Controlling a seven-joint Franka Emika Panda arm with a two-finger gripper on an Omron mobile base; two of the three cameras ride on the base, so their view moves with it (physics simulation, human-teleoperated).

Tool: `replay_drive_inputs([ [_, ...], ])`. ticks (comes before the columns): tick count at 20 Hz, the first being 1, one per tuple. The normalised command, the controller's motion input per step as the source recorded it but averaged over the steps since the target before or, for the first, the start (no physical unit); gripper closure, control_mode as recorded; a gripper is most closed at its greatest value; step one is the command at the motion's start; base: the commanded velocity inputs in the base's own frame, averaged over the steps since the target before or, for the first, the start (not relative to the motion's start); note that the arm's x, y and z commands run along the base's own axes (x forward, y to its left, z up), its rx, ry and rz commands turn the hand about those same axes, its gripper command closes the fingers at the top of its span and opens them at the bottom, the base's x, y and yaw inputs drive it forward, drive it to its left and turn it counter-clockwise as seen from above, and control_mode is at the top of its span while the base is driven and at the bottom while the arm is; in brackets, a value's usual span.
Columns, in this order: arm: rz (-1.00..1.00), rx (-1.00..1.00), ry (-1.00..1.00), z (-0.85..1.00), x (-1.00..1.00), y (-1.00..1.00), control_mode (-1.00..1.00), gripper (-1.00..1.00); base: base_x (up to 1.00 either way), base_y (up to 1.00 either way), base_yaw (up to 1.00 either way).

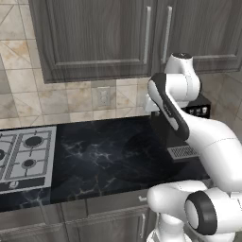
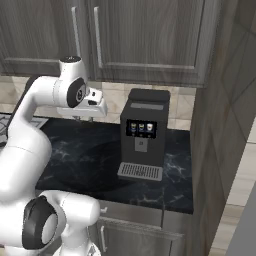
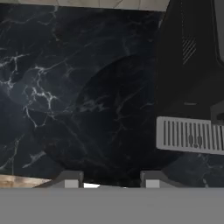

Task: Open the cabinet directly in front. Then move the liquor and the mug to the dining counter with the jar on it.

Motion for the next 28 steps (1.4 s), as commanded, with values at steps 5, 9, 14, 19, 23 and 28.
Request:
replay_drive_inputs([
  [5,0.00,-0.02,-0.17,-0.08,-0.12,0.00,-1.00,-1.00,0.00,0.00,0.00],
  [9,0.00,0.00,0.00,0.00,0.00,0.00,-1.00,-1.00,0.00,0.00,0.00],
  [14,0.00,0.00,-0.16,0.09,-0.06,0.00,-1.00,-1.00,0.00,0.00,0.00],
  [19,0.00,0.00,-0.55,0.48,-0.43,0.00,-1.00,-1.00,0.00,0.00,0.00],
  [23,0.00,0.00,-0.56,0.53,-0.54,-0.01,-1.00,-1.00,0.00,0.00,0.00],
  [28,0.00,0.01,-0.57,0.57,-0.62,-0.09,-1.00,-1.00,0.00,0.00,0.00],
])
